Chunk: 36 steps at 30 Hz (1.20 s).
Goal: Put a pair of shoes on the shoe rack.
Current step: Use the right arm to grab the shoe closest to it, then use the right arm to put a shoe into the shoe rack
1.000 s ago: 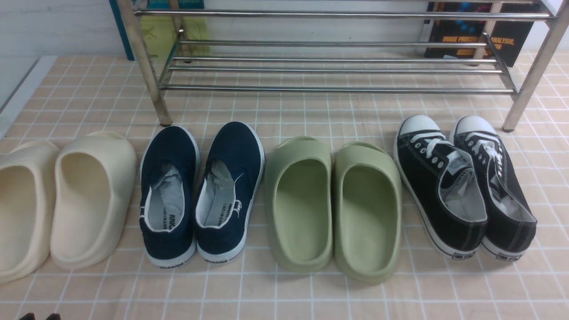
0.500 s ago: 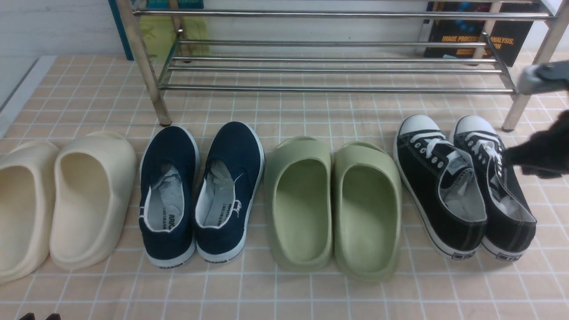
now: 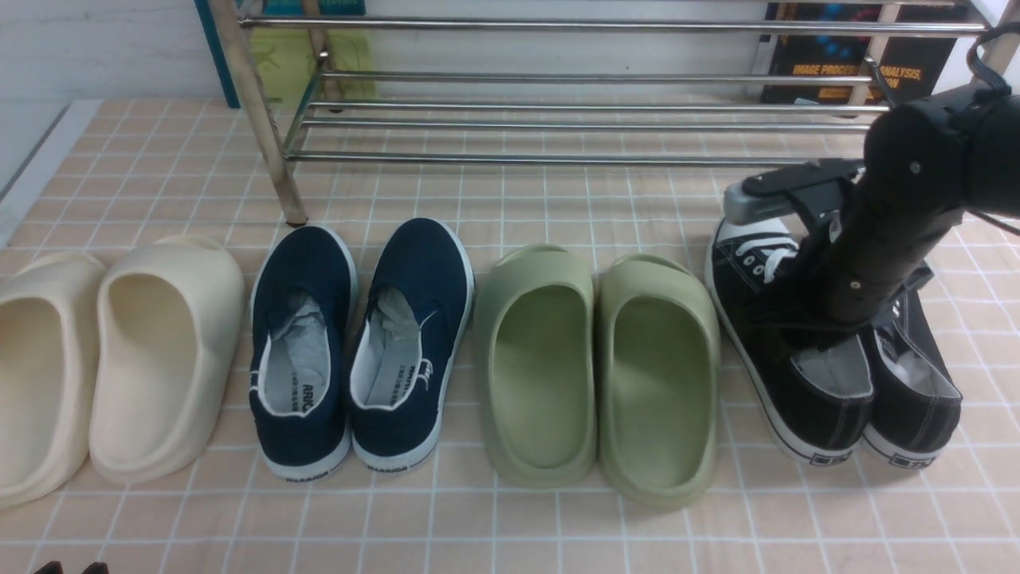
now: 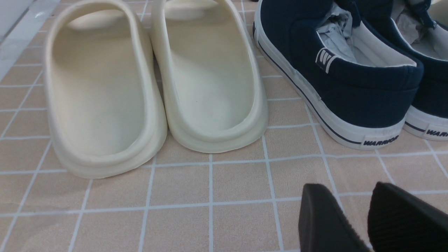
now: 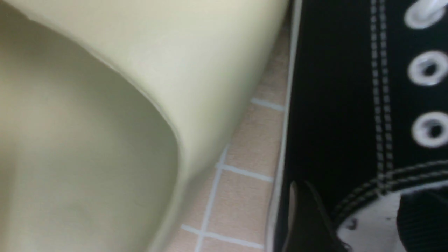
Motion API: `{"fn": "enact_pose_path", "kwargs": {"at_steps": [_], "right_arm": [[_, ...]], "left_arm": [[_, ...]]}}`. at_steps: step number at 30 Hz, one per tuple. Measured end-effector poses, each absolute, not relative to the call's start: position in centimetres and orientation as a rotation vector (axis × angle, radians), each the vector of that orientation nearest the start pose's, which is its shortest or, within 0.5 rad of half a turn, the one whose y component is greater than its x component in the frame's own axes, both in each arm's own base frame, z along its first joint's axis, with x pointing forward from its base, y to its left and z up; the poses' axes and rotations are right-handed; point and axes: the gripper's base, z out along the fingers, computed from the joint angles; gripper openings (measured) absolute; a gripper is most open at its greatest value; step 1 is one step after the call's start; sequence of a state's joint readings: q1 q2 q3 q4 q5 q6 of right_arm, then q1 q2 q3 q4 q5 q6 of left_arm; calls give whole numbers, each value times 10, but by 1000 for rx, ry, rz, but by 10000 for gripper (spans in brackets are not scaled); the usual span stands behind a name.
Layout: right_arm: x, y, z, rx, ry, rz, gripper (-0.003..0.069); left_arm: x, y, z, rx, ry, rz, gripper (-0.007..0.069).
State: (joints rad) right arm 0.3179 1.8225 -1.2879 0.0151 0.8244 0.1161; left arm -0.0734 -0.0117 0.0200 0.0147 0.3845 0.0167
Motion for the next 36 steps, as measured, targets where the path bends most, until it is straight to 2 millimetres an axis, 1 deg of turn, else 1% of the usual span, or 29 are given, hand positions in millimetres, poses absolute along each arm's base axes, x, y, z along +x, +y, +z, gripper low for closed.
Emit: {"fn": "enact_pose_path", "kwargs": {"at_steps": [2, 4, 5, 6, 8, 11, 12, 13, 14, 17, 20, 21, 22, 24, 25, 27, 30, 31, 32, 33, 36], "right_arm": [[352, 119, 206, -254, 2857, 138, 342], [353, 121, 201, -233, 2870, 166, 309], [353, 121, 201, -231, 2871, 168, 309], [354, 122, 199, -224, 2878, 177, 251], [354, 122, 198, -237, 2879, 176, 190], [354, 122, 197, -278, 2875, 174, 59], [354, 122, 197, -280, 2874, 175, 27], [354, 123, 197, -282, 2874, 176, 20], [354, 123, 199, -281, 2869, 179, -3], [350, 121, 213, -284, 2839, 187, -6], [343, 119, 238, -286, 2804, 199, -6], [343, 119, 242, -286, 2794, 202, -6], [342, 119, 256, -289, 2762, 205, -6], [343, 119, 269, -293, 2722, 202, -6], [347, 119, 279, -298, 2680, 198, -6], [356, 120, 287, -311, 2623, 172, -6], [375, 122, 285, -328, 2572, 121, -6], [385, 122, 285, -326, 2545, 105, -6], [388, 123, 283, -324, 2548, 102, -6], [404, 123, 280, -307, 2521, 95, -6], [434, 125, 280, -280, 2474, 91, -6]], "left_arm": [[52, -3, 173, 94, 1874, -24, 239], [52, -3, 173, 94, 1874, -24, 239], [52, -3, 173, 94, 1874, -24, 239], [52, -3, 173, 94, 1874, -24, 239], [52, -3, 173, 94, 1874, -24, 239], [52, -3, 173, 94, 1874, -24, 239], [52, -3, 173, 94, 1874, -24, 239], [52, -3, 173, 94, 1874, -24, 239], [52, -3, 173, 94, 1874, -24, 239], [52, -3, 173, 94, 1874, -24, 239], [52, -3, 173, 94, 1874, -24, 239], [52, -3, 173, 94, 1874, -24, 239], [52, -3, 173, 94, 1874, -24, 239], [52, -3, 173, 94, 1874, -24, 239], [52, -3, 173, 94, 1874, -24, 239], [52, -3, 173, 94, 1874, -24, 239], [52, -3, 173, 94, 1874, -24, 239], [52, -3, 173, 94, 1874, -24, 239], [52, -3, 173, 94, 1874, -24, 239], [52, -3, 173, 94, 1874, -24, 239], [52, -3, 173, 94, 1874, -24, 239]]}}
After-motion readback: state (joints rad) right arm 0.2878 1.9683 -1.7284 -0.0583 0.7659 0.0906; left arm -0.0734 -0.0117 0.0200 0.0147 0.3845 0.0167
